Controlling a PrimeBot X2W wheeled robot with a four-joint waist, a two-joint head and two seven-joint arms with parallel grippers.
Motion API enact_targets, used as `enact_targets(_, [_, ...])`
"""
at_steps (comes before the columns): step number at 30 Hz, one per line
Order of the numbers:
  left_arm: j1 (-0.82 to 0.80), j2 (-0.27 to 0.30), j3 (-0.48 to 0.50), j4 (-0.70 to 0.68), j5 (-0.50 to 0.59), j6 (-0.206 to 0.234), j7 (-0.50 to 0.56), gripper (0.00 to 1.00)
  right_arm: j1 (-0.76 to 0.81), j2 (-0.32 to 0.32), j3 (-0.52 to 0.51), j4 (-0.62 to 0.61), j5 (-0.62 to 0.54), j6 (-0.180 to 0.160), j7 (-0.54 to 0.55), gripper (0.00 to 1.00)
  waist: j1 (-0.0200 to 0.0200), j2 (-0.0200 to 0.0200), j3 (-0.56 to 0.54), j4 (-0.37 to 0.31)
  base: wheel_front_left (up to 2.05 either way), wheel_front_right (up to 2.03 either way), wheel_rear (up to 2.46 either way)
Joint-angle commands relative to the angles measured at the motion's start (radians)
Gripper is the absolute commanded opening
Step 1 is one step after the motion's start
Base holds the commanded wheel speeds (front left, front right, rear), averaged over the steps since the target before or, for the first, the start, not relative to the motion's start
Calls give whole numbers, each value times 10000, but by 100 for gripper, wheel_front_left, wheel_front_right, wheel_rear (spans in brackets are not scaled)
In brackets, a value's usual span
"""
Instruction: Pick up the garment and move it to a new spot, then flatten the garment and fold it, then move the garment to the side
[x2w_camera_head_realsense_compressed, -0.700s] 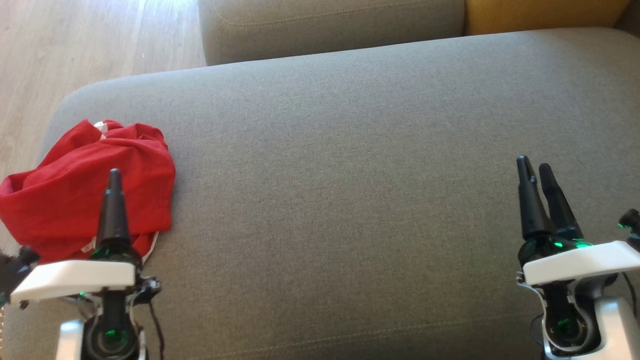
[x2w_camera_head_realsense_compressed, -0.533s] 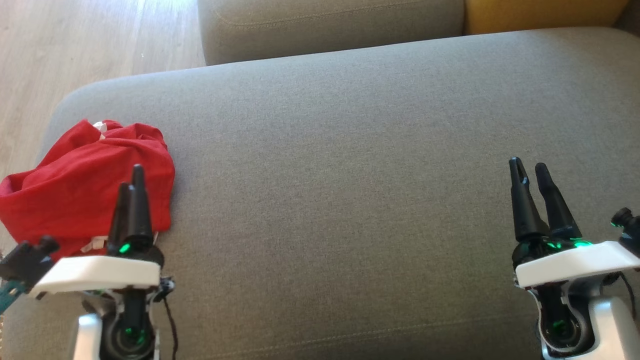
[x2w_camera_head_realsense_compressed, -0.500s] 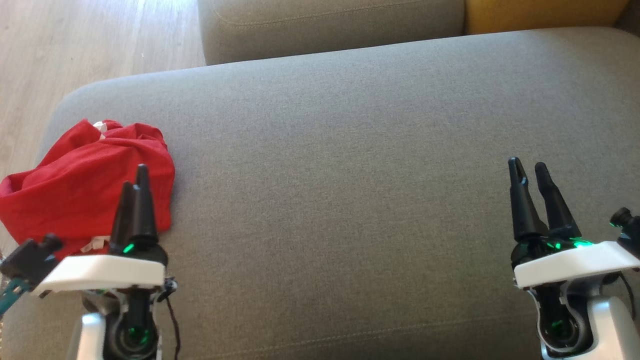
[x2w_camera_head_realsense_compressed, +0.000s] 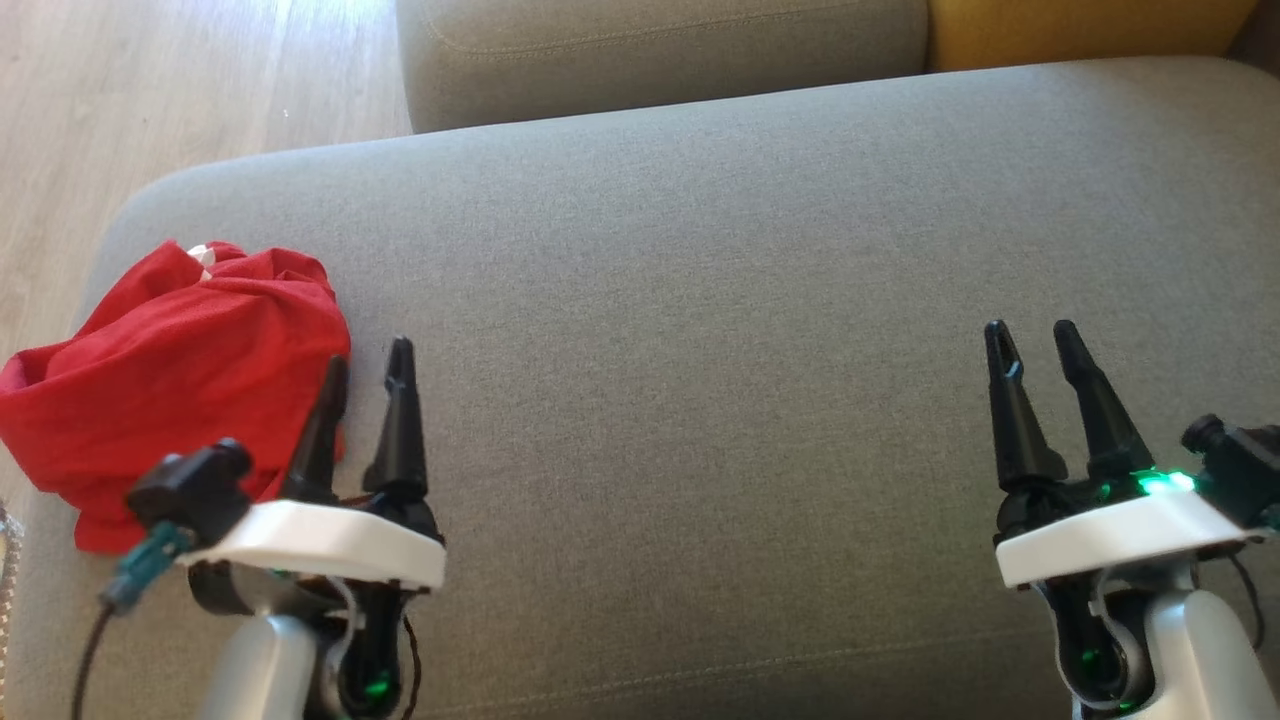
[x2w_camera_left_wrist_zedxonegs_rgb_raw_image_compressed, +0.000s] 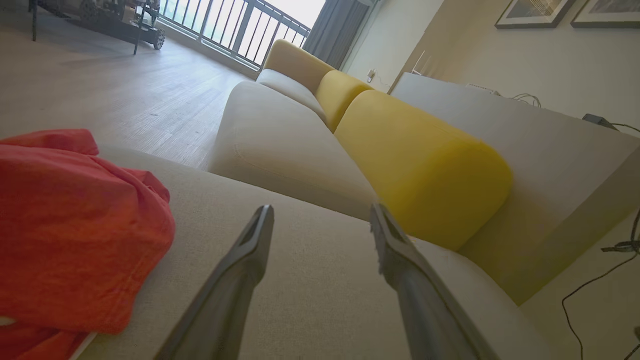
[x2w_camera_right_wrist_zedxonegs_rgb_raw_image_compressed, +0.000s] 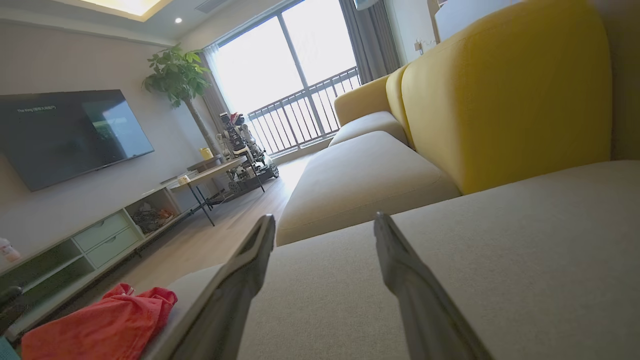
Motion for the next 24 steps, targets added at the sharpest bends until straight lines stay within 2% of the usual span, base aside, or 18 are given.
enact_targets(1, [-562, 227, 18, -393, 385, 164, -126, 100, -327, -25, 198, -514, -393, 0, -184, 100, 0, 0, -11, 0, 0, 0, 0])
enact_targets(15, [-852, 1167, -1736, 210, 2300, 2426, -535, 100, -115, -13, 196, -462, -1706, 0, -597, 100, 0, 0, -97, 2, 0, 0, 0])
enact_targets(19, [-968, 1382, -2197, 256, 2648, 2871, -652, 100, -70, -14, 179, -266, -2196, 0, -715, 100, 0, 0, -97, 1, 0, 0, 0])
enact_targets(24, [-1038, 1549, -2712, 531, 3018, 3195, -798, 100, -38, -16, 213, 97, -2950, 0, -863, 100, 0, 0, -97, 7, 0, 0, 0])
